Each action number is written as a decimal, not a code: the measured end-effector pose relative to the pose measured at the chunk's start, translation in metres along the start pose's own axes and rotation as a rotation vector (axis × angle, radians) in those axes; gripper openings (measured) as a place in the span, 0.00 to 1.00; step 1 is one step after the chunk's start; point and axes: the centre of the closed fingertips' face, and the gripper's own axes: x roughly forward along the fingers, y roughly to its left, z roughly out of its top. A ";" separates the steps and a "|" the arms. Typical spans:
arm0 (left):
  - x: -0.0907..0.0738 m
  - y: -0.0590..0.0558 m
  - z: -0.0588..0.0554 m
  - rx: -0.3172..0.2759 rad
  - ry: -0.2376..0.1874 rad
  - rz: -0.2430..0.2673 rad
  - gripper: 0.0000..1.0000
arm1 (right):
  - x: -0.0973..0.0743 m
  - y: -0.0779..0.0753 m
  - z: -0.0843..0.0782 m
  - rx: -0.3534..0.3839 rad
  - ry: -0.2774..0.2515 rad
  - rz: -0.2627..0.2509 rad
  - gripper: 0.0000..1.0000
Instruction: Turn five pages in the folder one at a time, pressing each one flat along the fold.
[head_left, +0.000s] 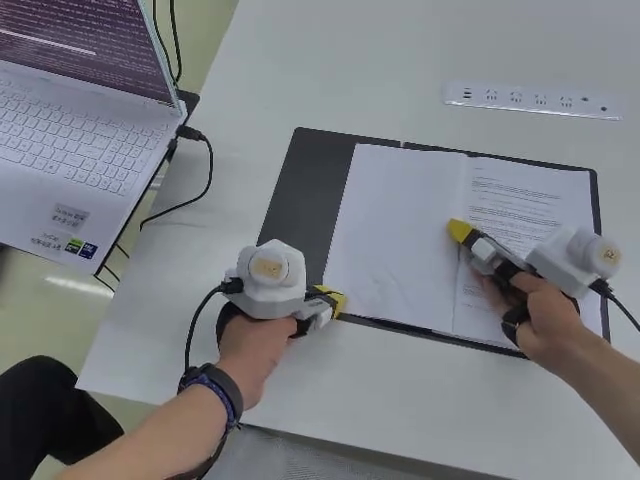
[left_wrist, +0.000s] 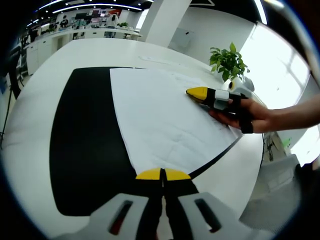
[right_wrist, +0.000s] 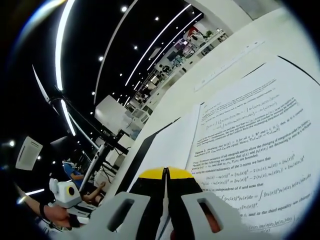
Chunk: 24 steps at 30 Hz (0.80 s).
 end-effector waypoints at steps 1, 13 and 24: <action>0.000 0.000 0.000 0.000 0.000 0.000 0.00 | -0.002 0.001 -0.003 -0.001 0.004 0.003 0.00; 0.001 0.000 -0.001 0.001 -0.001 0.000 0.00 | -0.020 0.012 -0.023 0.020 0.021 0.021 0.00; 0.001 0.001 -0.001 0.003 -0.002 0.003 0.00 | -0.035 0.020 -0.041 0.007 0.068 0.034 0.00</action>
